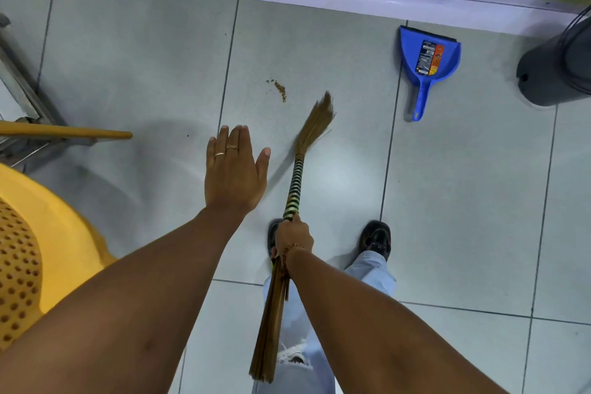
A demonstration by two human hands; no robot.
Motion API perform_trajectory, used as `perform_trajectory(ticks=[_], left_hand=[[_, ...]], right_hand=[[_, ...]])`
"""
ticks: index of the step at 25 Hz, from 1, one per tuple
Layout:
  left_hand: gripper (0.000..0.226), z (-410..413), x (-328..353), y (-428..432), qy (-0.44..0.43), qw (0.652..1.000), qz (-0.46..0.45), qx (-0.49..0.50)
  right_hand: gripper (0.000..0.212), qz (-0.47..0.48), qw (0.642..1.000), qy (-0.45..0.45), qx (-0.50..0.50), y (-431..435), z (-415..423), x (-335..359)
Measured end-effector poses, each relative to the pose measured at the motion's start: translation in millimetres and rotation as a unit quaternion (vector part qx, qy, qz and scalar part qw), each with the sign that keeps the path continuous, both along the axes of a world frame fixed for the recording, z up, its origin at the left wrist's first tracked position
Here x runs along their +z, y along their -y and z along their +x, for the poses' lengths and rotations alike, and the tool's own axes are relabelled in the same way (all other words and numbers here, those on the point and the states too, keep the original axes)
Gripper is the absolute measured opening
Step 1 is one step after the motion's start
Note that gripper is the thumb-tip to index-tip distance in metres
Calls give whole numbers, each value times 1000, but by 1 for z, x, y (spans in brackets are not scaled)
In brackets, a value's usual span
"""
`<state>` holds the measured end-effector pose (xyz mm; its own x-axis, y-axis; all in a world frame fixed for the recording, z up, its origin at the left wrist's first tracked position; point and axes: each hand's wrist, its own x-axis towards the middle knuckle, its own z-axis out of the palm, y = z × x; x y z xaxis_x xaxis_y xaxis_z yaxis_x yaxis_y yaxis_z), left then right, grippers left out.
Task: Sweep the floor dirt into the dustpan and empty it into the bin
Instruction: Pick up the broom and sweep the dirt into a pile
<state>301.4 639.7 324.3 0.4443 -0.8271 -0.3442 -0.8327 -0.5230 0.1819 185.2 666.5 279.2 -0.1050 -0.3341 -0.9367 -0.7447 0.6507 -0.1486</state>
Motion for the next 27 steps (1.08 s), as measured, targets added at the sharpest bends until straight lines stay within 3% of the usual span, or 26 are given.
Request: perform_trajectory(ticks=[9, 16, 21, 27], left_hand=[[59, 22, -8, 7, -5, 1000, 9, 23], [60, 29, -9, 17, 8, 1000, 11, 6], [59, 15, -7, 16, -1, 1000, 21, 8], [57, -12, 13, 25, -10, 1000, 4, -6]], right_hand=[[40, 8, 997, 36, -64, 46, 49, -7], [38, 0, 998, 50, -31, 50, 60, -14], [44, -55, 997, 52, 16, 42, 34, 2], [45, -109, 994, 20, -4, 35, -24, 35]])
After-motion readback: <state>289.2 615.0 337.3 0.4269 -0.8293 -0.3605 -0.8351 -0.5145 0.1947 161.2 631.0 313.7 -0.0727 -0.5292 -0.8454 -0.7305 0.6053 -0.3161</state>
